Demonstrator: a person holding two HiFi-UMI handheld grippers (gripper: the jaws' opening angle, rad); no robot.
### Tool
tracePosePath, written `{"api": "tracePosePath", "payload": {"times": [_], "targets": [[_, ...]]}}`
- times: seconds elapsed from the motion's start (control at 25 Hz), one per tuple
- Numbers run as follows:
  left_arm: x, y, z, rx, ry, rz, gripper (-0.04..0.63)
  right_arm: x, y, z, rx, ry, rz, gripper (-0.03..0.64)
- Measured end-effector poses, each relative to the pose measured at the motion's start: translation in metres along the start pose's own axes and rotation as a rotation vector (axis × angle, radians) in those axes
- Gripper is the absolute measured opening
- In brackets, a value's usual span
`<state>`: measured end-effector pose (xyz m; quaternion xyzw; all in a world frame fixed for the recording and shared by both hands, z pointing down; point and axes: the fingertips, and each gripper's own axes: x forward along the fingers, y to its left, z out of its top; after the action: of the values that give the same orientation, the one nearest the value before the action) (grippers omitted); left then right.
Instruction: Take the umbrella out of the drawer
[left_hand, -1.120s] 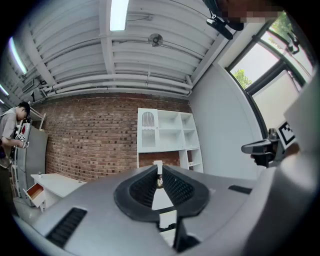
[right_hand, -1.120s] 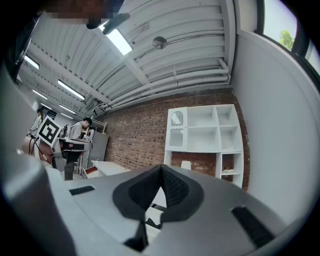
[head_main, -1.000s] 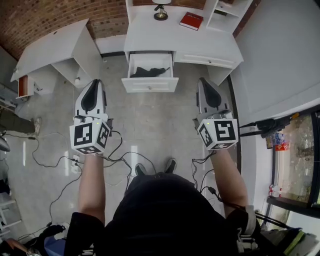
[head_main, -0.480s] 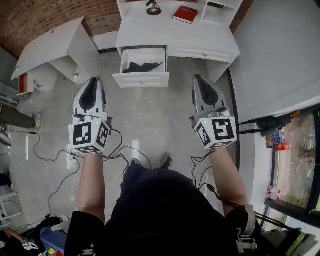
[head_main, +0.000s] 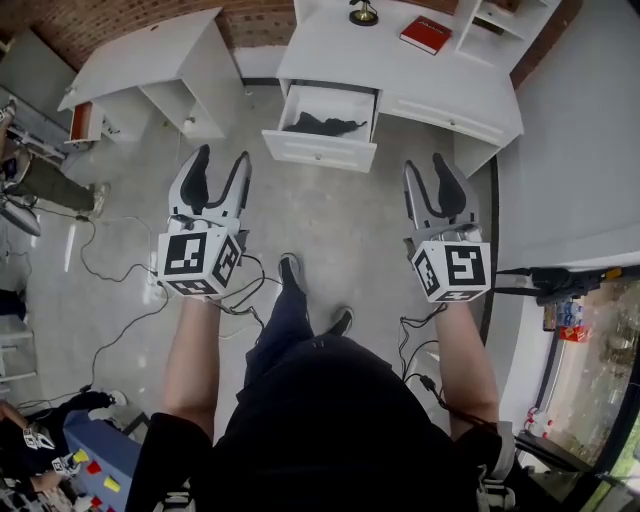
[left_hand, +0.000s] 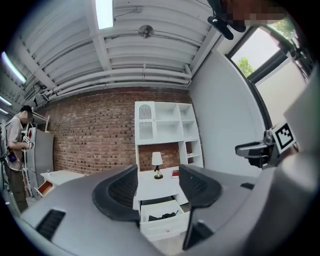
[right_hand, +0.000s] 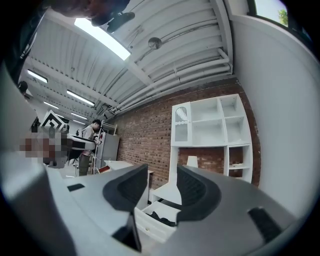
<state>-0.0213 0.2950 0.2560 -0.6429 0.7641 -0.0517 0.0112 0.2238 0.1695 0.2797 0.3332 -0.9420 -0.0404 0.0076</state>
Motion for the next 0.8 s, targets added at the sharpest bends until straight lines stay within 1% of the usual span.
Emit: {"api": "tracePosePath", "payload": {"times": [0.12,0.28,0.44,0.6,0.72,0.8], "targets": [[0.006,0.005,-0.003,0.009,0.006,-0.003,0.243,0.008,-0.005,-0.003,0.012,0.006,-0.017,0.184],[0.022,0.026,-0.007,0.006,0.01,0.01,0.269,0.025,-0.012,-0.003,0.008,0.016,-0.04,0.216],[0.043,0.053,-0.017,-0.023,0.016,0.013,0.276,0.05,-0.012,-0.005,-0.002,0.035,-0.053,0.216],[0.071,0.086,-0.034,-0.046,0.029,0.004,0.278,0.088,-0.009,-0.014,-0.007,0.065,-0.073,0.216],[0.095,0.113,-0.048,-0.001,0.057,0.001,0.279,0.118,-0.008,-0.019,-0.012,0.089,-0.097,0.207],[0.112,0.131,-0.057,0.01,0.069,-0.008,0.279,0.139,-0.007,-0.02,-0.023,0.104,-0.109,0.207]]}}
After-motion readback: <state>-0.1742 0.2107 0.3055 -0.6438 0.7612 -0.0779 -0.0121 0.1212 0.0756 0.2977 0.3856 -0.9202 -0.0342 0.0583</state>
